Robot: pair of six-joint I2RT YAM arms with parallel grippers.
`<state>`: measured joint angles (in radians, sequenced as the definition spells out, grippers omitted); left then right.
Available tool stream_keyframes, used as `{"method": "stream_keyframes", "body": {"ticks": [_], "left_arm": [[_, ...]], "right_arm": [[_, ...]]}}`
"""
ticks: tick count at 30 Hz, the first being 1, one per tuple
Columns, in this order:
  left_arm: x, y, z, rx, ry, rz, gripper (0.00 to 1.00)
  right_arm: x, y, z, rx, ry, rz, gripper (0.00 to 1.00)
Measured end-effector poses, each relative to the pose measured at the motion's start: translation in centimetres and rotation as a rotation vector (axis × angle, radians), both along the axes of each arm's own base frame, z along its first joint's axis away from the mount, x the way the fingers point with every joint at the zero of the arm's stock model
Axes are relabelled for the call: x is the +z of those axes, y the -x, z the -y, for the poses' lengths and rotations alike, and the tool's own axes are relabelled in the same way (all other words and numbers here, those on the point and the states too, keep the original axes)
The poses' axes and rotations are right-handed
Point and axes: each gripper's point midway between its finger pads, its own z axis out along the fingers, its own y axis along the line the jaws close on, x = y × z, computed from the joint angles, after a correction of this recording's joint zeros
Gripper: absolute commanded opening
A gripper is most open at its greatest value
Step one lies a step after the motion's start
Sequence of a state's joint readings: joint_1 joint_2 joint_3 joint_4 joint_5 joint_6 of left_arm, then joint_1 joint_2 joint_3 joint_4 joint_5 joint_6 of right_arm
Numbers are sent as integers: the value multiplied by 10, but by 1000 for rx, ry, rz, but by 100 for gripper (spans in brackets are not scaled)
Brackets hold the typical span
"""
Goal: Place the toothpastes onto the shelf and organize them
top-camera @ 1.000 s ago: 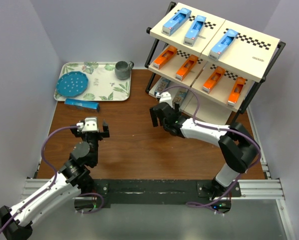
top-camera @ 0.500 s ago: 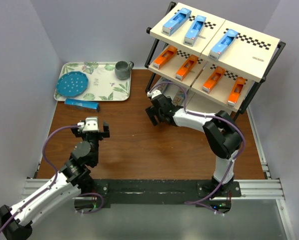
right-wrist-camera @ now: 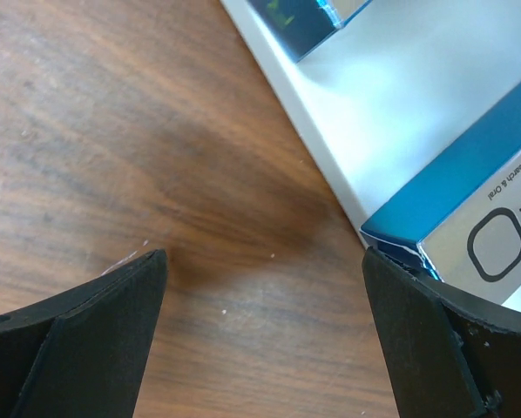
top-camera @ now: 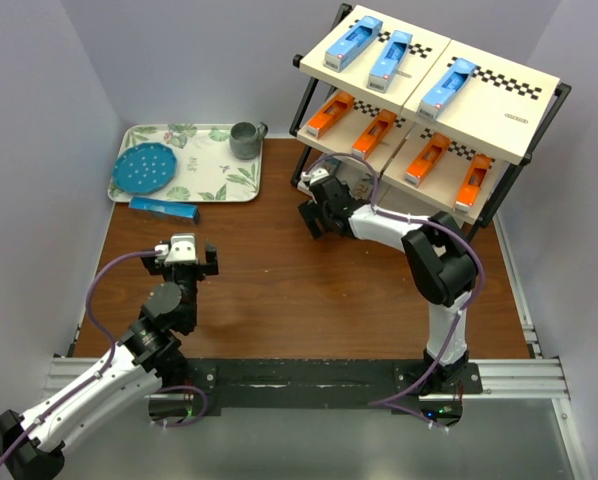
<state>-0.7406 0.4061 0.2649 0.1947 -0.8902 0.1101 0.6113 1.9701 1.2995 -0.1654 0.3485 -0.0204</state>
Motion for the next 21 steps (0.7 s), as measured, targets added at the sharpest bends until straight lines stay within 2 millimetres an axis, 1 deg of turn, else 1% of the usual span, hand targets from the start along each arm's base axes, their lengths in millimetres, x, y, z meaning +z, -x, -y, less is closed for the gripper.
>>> {"method": "stream_keyframes", "body": {"ticks": [8,11,13,16,18,21], "left_arm": [[-3,-1,0,4,-15,-12,100],[-6,-2,2,4,-24,-25,100],[-10,-4,3,5,-27,-38,100],[-15,-6,4,22,-27,-64,100],[-17,-8,4,44,-23,-88,100],[-17,-14,4,90,2,-119,100]], "right_arm": [[1,-3,2,-4,-8,-1,98],[2,0,-5,24,-38,-16,98],[7,5,-10,49,-65,-23,98],[29,19,-17,94,-118,-14,98],[52,28,-20,120,-160,10,98],[91,45,-23,171,-234,61,98]]}}
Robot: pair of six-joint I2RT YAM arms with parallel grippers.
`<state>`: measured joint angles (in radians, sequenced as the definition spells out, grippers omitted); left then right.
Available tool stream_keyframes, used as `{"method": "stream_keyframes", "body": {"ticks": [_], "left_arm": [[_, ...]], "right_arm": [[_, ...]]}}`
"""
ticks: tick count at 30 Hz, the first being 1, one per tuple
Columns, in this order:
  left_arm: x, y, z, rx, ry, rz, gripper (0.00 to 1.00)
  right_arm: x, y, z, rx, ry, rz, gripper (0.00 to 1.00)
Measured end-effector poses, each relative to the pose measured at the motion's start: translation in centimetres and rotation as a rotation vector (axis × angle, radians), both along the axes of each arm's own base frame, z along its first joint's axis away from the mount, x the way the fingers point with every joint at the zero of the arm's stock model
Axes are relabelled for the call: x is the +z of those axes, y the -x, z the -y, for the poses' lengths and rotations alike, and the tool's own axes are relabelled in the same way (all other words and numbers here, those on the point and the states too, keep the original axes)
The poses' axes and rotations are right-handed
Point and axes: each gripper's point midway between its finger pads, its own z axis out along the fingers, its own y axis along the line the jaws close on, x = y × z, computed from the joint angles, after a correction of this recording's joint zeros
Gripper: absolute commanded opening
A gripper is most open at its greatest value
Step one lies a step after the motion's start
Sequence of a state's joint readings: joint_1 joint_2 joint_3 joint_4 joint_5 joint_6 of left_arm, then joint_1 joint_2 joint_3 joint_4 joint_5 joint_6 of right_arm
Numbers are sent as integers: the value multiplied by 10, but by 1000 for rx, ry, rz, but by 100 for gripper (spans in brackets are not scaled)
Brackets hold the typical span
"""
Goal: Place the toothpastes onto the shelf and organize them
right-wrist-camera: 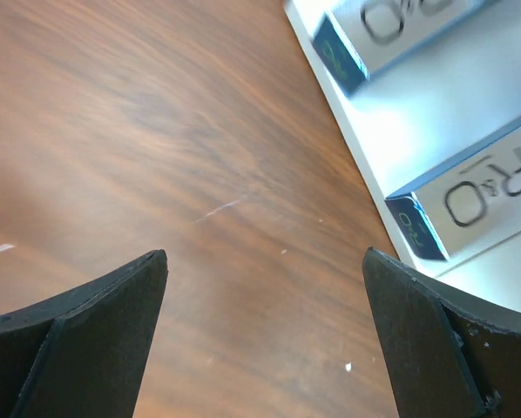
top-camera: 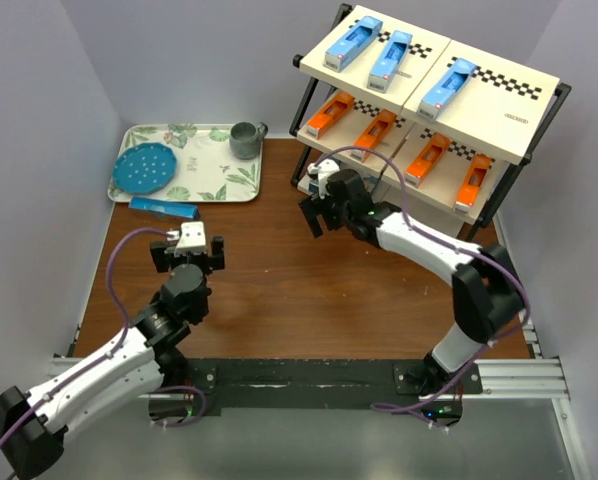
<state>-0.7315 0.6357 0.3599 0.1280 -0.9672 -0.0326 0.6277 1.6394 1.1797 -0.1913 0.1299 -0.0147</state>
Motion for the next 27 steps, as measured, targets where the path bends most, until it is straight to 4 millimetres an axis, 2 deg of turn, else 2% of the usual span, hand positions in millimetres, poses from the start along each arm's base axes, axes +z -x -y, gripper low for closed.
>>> {"method": "stream_keyframes", "body": {"ticks": [2,6,11,14,21,27], "left_arm": [[0,-6,-1,41,25,-23,100],[-2,-24,-9,157,93,-80,100],[-6,-48,-36,321,205,-123,100],[-9,-60,-63,416,295,-126,100],[-32,-78,-141,621,468,-161,100],[-57,-115,-179,670,584,-242,100]], "right_arm": [[21,12,1,24,-46,26,98],[40,40,5,63,-121,25,98],[33,77,11,107,-187,-28,98],[24,94,13,132,-211,-65,98],[24,109,10,170,-261,-85,98],[25,109,9,184,-255,-77,98]]}}
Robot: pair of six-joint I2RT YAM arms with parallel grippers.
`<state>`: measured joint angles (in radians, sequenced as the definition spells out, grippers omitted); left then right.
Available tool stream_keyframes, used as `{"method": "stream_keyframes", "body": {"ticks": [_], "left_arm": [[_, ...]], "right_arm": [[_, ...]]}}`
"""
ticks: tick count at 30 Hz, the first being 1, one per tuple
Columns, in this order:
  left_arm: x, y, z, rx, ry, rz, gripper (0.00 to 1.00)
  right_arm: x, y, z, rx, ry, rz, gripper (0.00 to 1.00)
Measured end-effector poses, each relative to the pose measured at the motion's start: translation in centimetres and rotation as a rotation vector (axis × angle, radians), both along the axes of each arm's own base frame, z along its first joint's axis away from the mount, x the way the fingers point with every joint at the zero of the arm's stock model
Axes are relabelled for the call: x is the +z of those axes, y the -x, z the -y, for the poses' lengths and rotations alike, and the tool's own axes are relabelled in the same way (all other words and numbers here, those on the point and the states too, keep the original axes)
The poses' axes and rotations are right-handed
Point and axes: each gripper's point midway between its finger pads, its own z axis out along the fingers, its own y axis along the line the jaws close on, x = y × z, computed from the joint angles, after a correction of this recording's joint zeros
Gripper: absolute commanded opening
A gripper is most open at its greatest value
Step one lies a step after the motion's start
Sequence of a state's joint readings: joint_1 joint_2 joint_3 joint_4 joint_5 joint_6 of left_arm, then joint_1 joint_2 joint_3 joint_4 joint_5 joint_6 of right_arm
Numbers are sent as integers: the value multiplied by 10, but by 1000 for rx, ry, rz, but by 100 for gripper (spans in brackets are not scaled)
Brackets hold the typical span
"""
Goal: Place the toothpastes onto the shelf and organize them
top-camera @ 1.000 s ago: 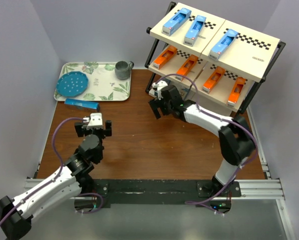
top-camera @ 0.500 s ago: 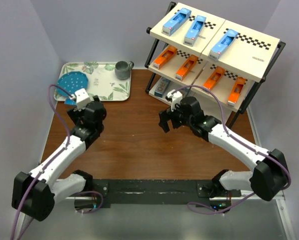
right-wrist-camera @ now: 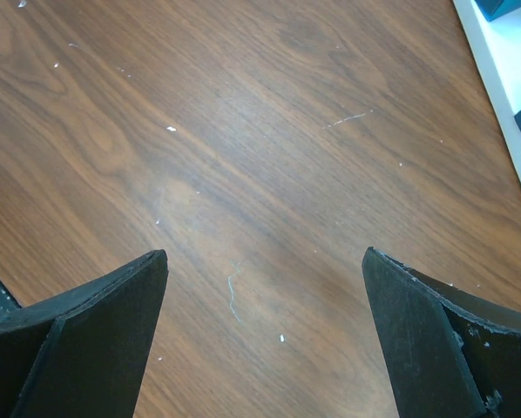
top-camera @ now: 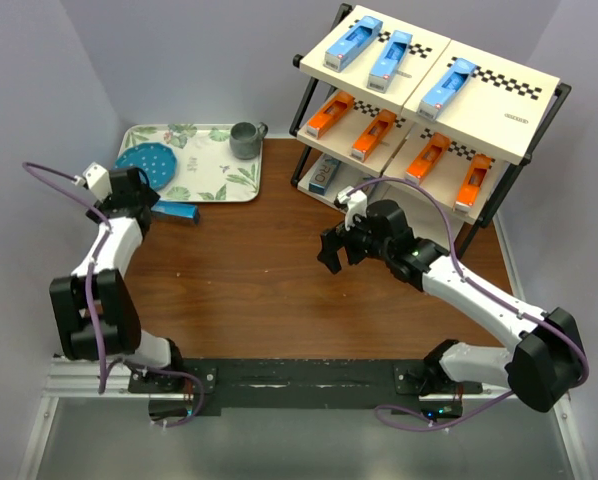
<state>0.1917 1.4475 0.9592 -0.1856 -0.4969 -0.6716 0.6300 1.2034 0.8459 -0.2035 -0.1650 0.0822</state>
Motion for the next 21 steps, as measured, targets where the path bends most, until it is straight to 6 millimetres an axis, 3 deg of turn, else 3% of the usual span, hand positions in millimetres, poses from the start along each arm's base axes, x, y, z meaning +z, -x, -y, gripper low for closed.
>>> {"method": "stream_keyframes", "body": {"ticks": [4,14,21], "left_arm": [[-18,-20,-9,-5,66,-25,99],[-68,-57,-6,-39,150,-126,92],[-78,-74,-8,-33,172,-130,86]], "right_arm": [[0,1,-2,16,-1,-1,98],[-15,3,-5,50,23,-32,98],[-16,4,-8,74,24,-33,98]]}}
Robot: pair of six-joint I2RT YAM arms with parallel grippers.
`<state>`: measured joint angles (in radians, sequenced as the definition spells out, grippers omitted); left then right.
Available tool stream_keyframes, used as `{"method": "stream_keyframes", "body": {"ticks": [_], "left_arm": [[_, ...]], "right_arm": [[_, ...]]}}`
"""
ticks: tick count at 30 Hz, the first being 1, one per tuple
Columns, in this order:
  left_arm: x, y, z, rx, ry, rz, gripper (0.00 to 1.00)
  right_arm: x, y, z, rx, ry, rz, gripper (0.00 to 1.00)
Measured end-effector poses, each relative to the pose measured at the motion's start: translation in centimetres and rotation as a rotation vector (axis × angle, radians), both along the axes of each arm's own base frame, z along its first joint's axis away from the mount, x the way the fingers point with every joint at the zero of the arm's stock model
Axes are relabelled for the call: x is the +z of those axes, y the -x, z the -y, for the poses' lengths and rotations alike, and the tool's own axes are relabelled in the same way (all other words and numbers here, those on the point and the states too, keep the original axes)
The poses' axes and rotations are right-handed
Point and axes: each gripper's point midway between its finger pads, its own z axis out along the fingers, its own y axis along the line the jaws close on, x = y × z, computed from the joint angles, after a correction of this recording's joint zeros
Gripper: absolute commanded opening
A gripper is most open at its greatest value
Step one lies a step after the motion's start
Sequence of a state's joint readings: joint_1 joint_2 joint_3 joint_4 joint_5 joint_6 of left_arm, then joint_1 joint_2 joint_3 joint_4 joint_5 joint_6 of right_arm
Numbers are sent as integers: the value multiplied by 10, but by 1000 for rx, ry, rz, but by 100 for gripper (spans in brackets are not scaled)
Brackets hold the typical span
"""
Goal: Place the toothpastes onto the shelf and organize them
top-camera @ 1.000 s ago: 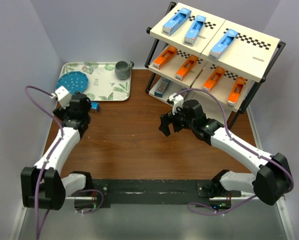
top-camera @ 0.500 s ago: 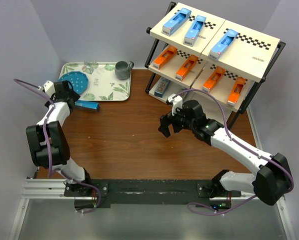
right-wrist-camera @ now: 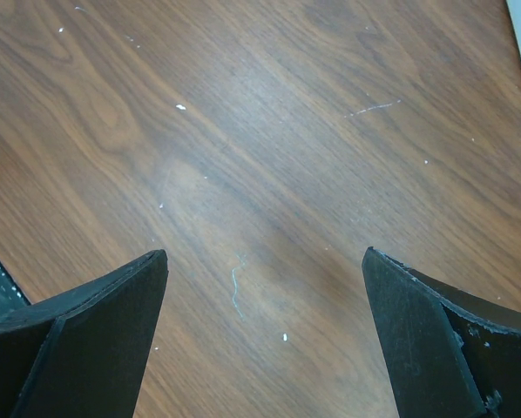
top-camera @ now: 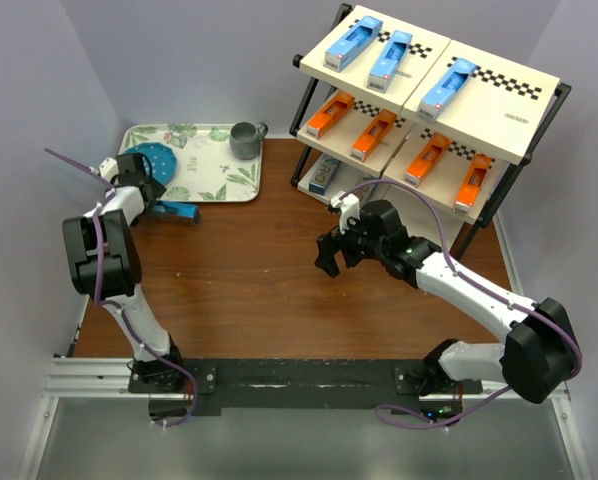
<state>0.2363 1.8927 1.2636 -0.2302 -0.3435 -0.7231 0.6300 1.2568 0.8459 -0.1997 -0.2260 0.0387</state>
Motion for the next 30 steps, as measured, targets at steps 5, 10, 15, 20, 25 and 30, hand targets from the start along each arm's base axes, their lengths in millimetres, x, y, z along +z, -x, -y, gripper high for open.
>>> {"method": "stream_keyframes", "body": {"ticks": [5,10,15,20,25,30], "left_arm": [[-7,-6,-2,0,2,-12,78],[-15,-2,-1,0,9,-40,63],[-15,0,0,-3,9,-48,47],[-11,22,7,-26,13,-109,39],[10,47,29,-68,-8,-152,37],[22,67,90,-198,-3,-145,35]], "right_arm": [[0,1,-1,12,-3,2,98],[1,3,-4,31,-15,-3,98],[3,9,-11,68,-28,-3,98],[5,26,-30,168,-24,26,98],[3,48,-54,256,-38,67,98],[8,54,-79,241,-94,125,98]]}}
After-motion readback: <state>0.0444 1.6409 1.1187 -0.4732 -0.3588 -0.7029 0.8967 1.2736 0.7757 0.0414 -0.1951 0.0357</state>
